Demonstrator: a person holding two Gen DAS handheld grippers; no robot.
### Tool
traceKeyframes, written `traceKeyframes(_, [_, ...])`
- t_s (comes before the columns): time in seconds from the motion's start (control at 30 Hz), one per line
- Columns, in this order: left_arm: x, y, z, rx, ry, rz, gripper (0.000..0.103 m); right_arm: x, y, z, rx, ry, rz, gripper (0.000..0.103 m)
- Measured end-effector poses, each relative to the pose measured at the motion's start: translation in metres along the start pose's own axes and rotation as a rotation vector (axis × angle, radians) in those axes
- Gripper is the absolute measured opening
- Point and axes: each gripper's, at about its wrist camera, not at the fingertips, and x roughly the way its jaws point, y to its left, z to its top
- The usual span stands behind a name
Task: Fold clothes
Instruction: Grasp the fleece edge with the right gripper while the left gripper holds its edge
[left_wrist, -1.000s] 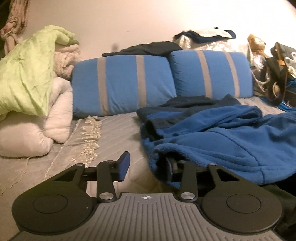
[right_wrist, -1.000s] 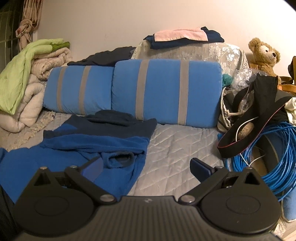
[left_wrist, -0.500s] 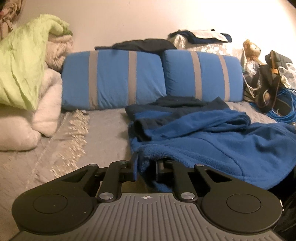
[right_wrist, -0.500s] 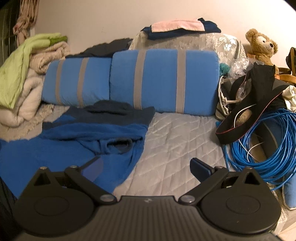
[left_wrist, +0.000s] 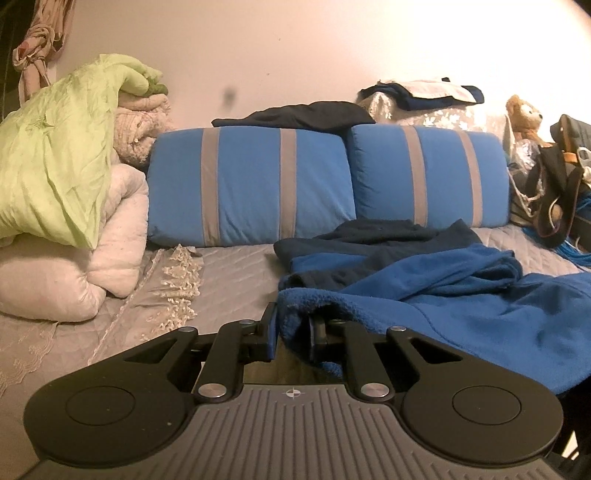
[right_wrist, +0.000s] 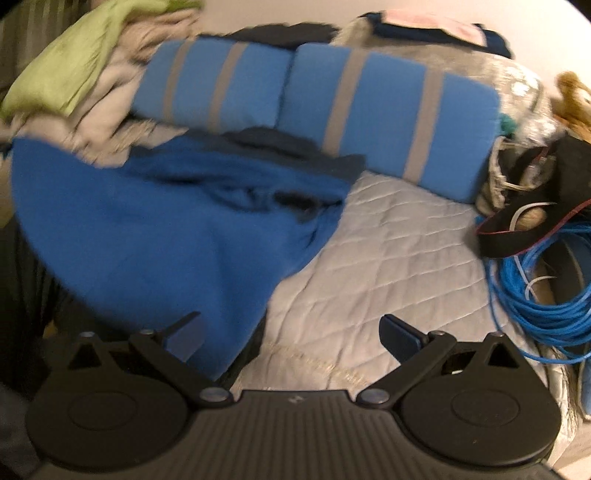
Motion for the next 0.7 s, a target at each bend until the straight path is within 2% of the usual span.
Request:
traceKeyframes(0.13, [0.001, 0.000, 0.001, -0.001, 0.003, 0.001, 0.016, 0.006, 0.020, -0.017, -0.068, 0.028, 0.044, 0.103])
traceKeyframes(0.2, [0.001, 0.000, 0.001, -0.004, 0.007, 0.004, 0.016, 0.011, 0.029, -0.024, -0.080, 0.031, 0.037, 0.103])
traceKeyframes(0.3, [0.000, 0.001, 0.000, -0.009, 0.013, 0.003, 0.016, 0.015, 0.035, -0.032, -0.030, -0.007, -0.045, 0.102])
traceKeyframes(0.43, [-0.003, 0.002, 0.001, -0.010, 0.019, 0.002, 0.016, -0.004, 0.035, -0.034, 0.072, -0.196, -0.151, 0.097])
traceKeyframes(0.47, [-0.003, 0.002, 0.001, -0.012, 0.019, 0.004, 0.016, -0.006, 0.039, -0.033, 0.066, -0.210, -0.174, 0.096])
traceKeyframes(0.6, [-0.002, 0.002, 0.000, -0.017, 0.014, 0.010, 0.016, 0.001, 0.062, -0.033, -0.073, -0.189, -0.278, 0.084])
traceKeyframes(0.7, [-0.003, 0.001, 0.000, -0.015, 0.011, 0.013, 0.016, 0.010, 0.068, -0.036, -0.089, -0.168, -0.295, 0.072])
